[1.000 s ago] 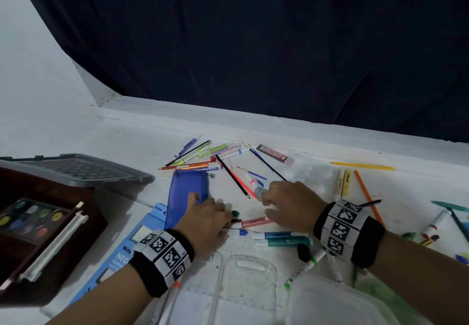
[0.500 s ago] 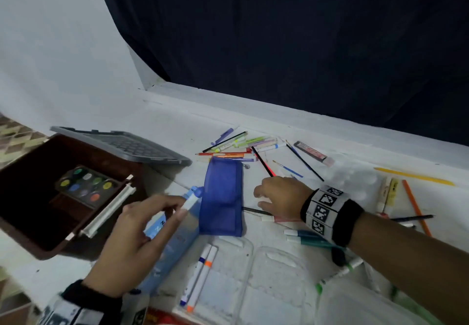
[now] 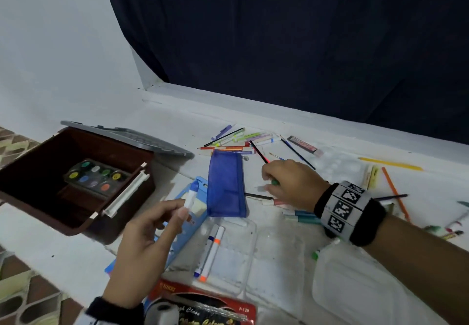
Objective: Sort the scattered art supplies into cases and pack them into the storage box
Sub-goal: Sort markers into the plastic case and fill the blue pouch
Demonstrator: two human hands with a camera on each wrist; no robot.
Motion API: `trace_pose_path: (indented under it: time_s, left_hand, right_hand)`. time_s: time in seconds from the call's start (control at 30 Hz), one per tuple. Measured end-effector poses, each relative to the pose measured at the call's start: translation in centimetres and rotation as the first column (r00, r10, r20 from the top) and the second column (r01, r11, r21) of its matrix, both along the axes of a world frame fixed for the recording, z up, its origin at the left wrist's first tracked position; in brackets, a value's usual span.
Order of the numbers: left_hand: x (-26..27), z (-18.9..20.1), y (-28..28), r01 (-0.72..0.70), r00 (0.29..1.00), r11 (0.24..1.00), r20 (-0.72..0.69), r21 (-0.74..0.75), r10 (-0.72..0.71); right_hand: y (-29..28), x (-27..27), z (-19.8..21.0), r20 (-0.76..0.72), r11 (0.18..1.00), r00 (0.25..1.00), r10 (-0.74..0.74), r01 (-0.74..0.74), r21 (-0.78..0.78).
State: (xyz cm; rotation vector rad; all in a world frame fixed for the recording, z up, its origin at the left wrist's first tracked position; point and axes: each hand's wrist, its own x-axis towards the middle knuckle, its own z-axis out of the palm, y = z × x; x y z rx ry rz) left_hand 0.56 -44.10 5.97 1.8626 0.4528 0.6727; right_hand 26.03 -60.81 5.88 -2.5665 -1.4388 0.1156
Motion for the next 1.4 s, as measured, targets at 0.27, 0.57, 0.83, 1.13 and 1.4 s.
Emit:
trace_pose_path:
  time_s: [0.27, 0.57, 0.83, 1.13, 1.4]
  left_hand:
    - [-0.1, -1.7, -1.9, 0.268, 0.961, 0.962, -0.080, 0.051, -0.263]
    - [-2.7, -5.1, -5.4, 0.616, 0.762, 0.784, -0.314, 0.080, -0.566]
    - [-3.7, -7.3, -6.8, 0.689, 0.723, 0.518, -0.424, 0.507, -0.546]
    - [-3.8, -7.2, -9.0, 0.700, 0.709, 0.374, -0.529, 0.609, -0.467]
    - [-3.9, -8.5, -9.2, 0.820, 0.572, 0.379, -0.616, 0.429, -0.541]
  right_hand:
    - [-5.8, -11.8, 3.2, -0.332, 0.774, 0.923, -0.192, 0.351, 0.527]
    - [-10.6, -20.0, -1.6, -0.740, 0.533, 0.615, -0.273, 0.737, 0.417]
    - [-11.5, -23.1, -4.9, -0.783, 0.651, 0.521, -0.341, 0.731, 0.203]
    - [-12.3, -22.6, -6.9, -0.644, 0.743, 0.605, -0.468, 0.664, 0.084]
    - [-12.6, -21.9, -6.9, -0.636, 0.779, 0.645, -0.424, 0.618, 0.108]
